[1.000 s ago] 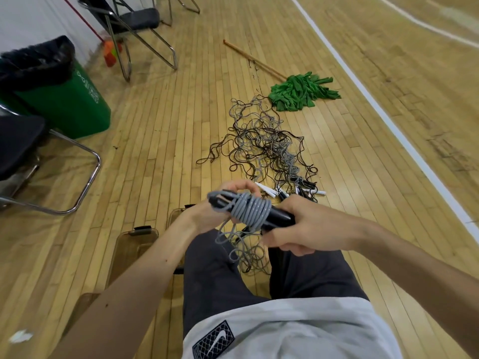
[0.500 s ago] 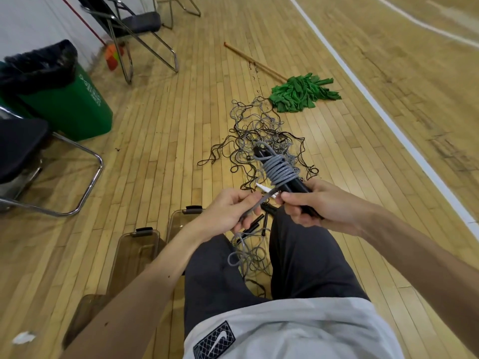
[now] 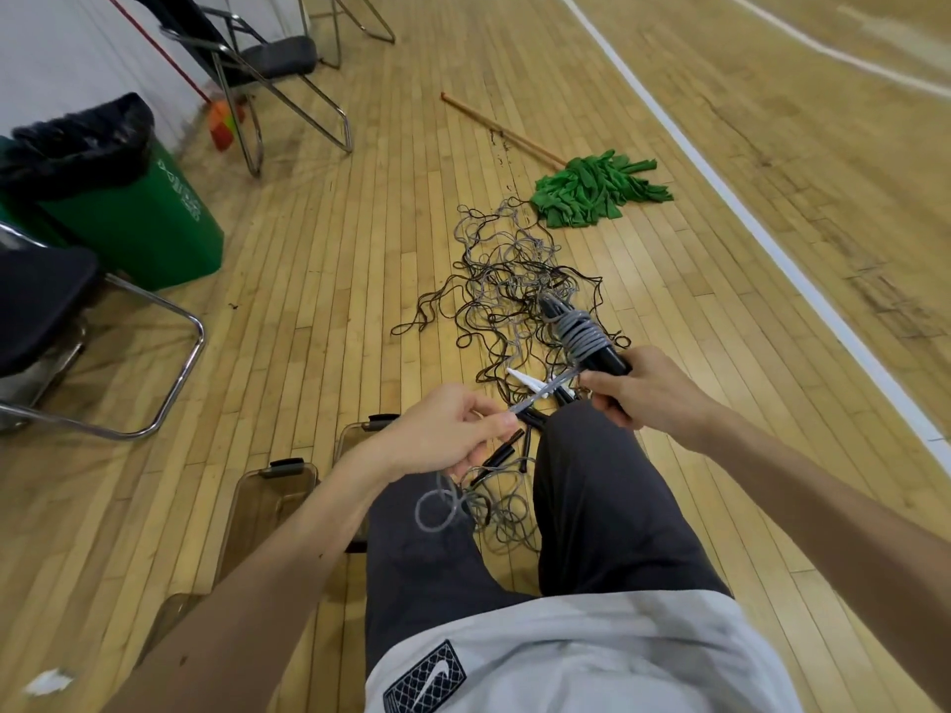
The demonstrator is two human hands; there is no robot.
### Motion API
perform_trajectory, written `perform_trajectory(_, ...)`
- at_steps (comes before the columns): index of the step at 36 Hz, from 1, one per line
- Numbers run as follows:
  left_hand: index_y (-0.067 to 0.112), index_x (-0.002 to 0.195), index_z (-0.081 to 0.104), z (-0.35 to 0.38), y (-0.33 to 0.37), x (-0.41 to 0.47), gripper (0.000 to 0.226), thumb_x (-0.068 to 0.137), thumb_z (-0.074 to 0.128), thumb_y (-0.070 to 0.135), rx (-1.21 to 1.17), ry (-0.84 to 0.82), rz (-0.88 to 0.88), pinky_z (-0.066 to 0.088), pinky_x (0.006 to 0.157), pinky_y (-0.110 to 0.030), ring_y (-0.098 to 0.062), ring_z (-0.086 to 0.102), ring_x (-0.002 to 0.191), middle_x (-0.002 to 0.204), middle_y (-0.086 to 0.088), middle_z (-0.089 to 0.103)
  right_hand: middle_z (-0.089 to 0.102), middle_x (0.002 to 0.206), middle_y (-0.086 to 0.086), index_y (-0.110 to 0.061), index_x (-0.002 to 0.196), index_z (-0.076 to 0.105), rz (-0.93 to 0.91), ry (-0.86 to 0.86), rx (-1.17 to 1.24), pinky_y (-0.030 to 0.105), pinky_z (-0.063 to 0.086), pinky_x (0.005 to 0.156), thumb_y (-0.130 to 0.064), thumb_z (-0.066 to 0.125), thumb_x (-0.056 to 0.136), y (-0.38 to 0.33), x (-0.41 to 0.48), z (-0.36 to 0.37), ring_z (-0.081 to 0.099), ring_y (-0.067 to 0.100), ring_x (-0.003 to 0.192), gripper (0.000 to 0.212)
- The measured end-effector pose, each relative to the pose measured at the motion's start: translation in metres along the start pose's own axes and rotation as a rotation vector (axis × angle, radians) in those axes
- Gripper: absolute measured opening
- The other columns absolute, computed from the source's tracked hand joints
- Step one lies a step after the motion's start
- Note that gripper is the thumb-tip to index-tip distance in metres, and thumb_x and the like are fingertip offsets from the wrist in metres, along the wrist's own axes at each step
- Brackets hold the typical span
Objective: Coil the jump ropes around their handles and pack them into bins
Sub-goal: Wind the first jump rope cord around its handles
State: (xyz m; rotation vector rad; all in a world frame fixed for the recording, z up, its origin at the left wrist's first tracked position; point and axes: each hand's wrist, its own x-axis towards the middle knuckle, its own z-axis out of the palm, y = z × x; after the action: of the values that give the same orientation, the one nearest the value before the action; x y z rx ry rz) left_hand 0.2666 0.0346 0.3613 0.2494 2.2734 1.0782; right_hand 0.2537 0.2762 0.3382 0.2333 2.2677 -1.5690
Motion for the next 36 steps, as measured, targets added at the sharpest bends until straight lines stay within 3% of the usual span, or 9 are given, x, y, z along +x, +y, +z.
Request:
perform_trajectory(5, 0.020, 0.110, 0.069, 0.009, 0.013, -0.001, 0.031, 0.099, 0.055, 0.045, 0.612, 0.172, 0.143, 0.056, 0.073, -0.044, -0.019, 0.062, 0.073, 0.076, 0.001, 0.064, 0.069, 0.069, 0.005, -0.002, 0.102, 0.062, 0.084, -0.039, -0.033, 0.022, 0.037, 0.047, -0.018, 0.064, 0.099, 0.008, 0.007, 0.001, 0.048, 0.012, 0.049, 0.016)
perform_trajectory(10, 0.018, 0.109, 0.063, 0.007, 0.037, -0.009, 0.035, 0.104, 0.042, 0.045, 0.937, 0.220, 0.310, 0.054, 0.072, -0.034, -0.017, 0.058, 0.076, 0.079, 0.006, 0.056, 0.074, 0.076, 0.010, -0.002, 0.098, 0.060, 0.121, -0.157, -0.040, 0.020, 0.034, 0.042, -0.017, 0.063, 0.099, 0.009, 0.007, 0.002, 0.050, 0.012, 0.047, 0.016)
perform_trajectory(12, 0.020, 0.110, 0.060, 0.001, 0.046, -0.011, 0.034, 0.105, 0.037, 0.045, 1.022, 0.222, 0.373, 0.044, 0.066, -0.029, -0.016, 0.053, 0.077, 0.081, 0.007, 0.050, 0.074, 0.078, 0.013, 0.000, 0.097, 0.059, 0.142, -0.231, -0.039, 0.020, 0.032, 0.041, -0.016, 0.063, 0.099, 0.007, 0.005, 0.002, 0.049, 0.013, 0.047, 0.017)
perform_trajectory(14, 0.021, 0.110, 0.058, -0.008, 0.052, -0.012, 0.034, 0.105, 0.036, 0.047, 1.069, 0.223, 0.452, 0.035, 0.065, -0.025, -0.013, 0.048, 0.075, 0.078, 0.011, 0.044, 0.072, 0.075, 0.013, 0.001, 0.097, 0.058, 0.161, -0.320, -0.061, 0.021, 0.028, 0.039, -0.014, 0.063, 0.098, 0.002, 0.001, 0.002, 0.047, 0.013, 0.046, 0.016)
perform_trajectory(18, 0.018, 0.100, 0.063, -0.033, 0.058, -0.013, 0.037, 0.099, 0.047, 0.051, 1.018, 0.220, 0.588, 0.032, 0.059, -0.023, -0.006, 0.043, 0.064, 0.075, 0.012, 0.049, 0.065, 0.067, 0.007, -0.001, 0.101, 0.060, 0.221, -0.588, -0.190, 0.017, 0.025, 0.034, -0.016, 0.063, 0.097, -0.011, -0.013, 0.003, 0.045, 0.011, 0.044, 0.015)
perform_trajectory(23, 0.017, 0.087, 0.071, -0.042, 0.073, -0.016, 0.043, 0.087, 0.056, 0.057, 0.975, 0.246, 0.716, 0.023, 0.055, -0.012, -0.002, 0.039, 0.059, 0.068, 0.016, 0.048, 0.065, 0.066, 0.005, -0.004, 0.102, 0.062, 0.198, -0.686, -0.306, 0.017, 0.025, 0.037, -0.020, 0.062, 0.099, -0.024, -0.024, 0.013, 0.048, 0.011, 0.047, 0.017)
perform_trajectory(27, 0.020, 0.084, 0.066, -0.043, 0.080, -0.012, 0.039, 0.085, 0.059, 0.059, 1.003, 0.211, 0.680, 0.023, 0.058, -0.012, 0.011, 0.031, 0.059, 0.063, 0.022, 0.038, 0.065, 0.064, 0.003, -0.007, 0.094, 0.063, 0.159, -0.719, -0.425, 0.018, 0.026, 0.038, -0.022, 0.064, 0.098, -0.032, -0.028, 0.022, 0.050, 0.011, 0.045, 0.015)
perform_trajectory(31, 0.020, 0.076, 0.045, -0.048, 0.081, -0.011, 0.052, 0.075, 0.060, 0.069, 1.139, 0.231, 0.539, 0.023, 0.052, -0.020, 0.003, 0.028, 0.057, 0.061, 0.014, 0.036, 0.060, 0.061, 0.003, -0.010, 0.083, 0.058, 0.142, -0.726, -0.581, 0.021, 0.026, 0.040, -0.021, 0.064, 0.096, -0.036, -0.031, 0.024, 0.046, 0.013, 0.045, 0.018)
perform_trajectory(36, 0.019, 0.072, 0.048, -0.045, 0.081, -0.008, 0.065, 0.063, 0.056, 0.083, 1.141, 0.285, 0.454, 0.031, 0.054, -0.026, -0.001, 0.030, 0.055, 0.059, 0.010, 0.040, 0.061, 0.062, 0.001, -0.012, 0.084, 0.060, 0.105, -0.823, -0.652, 0.019, 0.026, 0.039, -0.024, 0.065, 0.096, -0.042, -0.039, 0.024, 0.047, 0.010, 0.045, 0.018)
